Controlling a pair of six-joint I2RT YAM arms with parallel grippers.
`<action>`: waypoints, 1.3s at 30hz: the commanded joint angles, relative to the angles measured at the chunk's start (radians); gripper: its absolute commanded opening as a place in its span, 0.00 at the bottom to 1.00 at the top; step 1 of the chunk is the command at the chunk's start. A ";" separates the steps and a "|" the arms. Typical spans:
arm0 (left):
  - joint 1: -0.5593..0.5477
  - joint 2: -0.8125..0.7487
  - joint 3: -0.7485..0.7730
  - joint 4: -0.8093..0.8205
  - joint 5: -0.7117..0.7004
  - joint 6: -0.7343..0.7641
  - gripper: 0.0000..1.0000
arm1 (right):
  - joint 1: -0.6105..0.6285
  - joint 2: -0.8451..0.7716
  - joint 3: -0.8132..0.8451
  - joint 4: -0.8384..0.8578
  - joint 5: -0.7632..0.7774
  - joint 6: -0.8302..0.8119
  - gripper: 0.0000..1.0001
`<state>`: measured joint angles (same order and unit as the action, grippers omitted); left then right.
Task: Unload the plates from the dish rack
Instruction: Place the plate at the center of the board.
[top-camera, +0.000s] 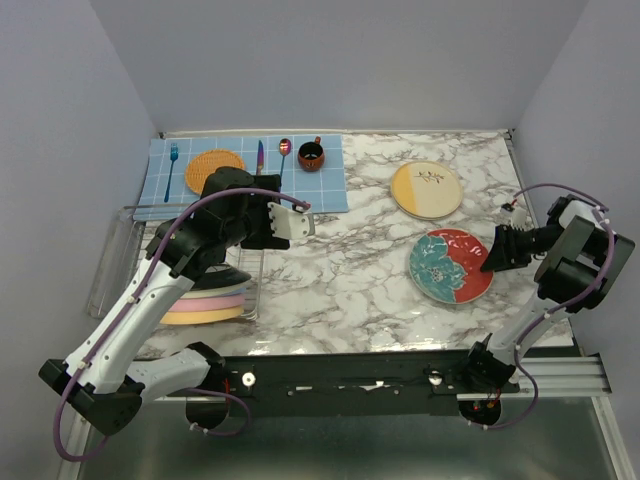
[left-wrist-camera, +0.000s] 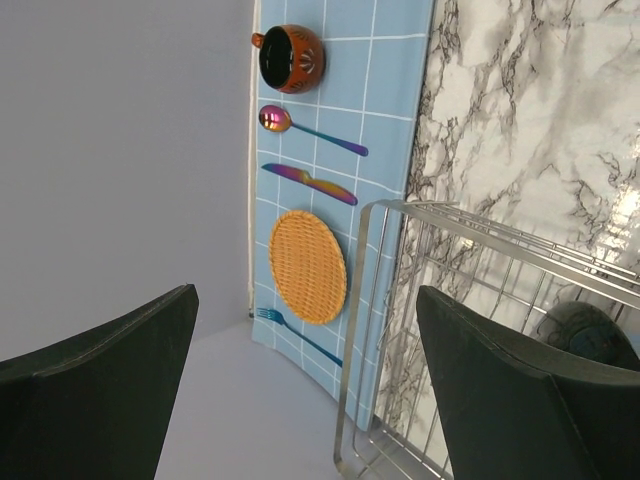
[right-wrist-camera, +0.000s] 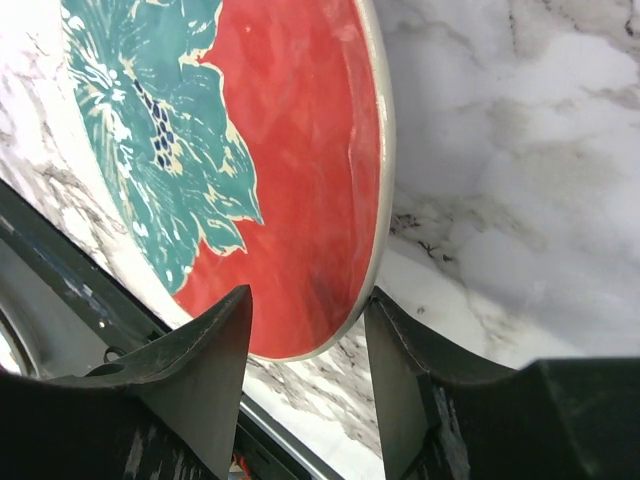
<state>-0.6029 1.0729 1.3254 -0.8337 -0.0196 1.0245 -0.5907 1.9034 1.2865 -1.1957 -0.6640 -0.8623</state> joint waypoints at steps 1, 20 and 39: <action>-0.006 -0.019 -0.015 0.002 -0.019 0.008 0.99 | -0.009 -0.064 -0.039 0.015 0.038 0.013 0.57; -0.008 -0.037 -0.026 0.004 -0.026 0.006 0.99 | -0.008 -0.095 -0.099 0.058 0.035 0.028 0.58; -0.008 -0.054 -0.066 0.012 -0.060 0.036 0.99 | 0.000 -0.193 -0.139 0.107 0.099 0.045 0.63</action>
<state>-0.6044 1.0374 1.2678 -0.8322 -0.0502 1.0454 -0.5911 1.7702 1.1530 -1.1183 -0.6044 -0.8360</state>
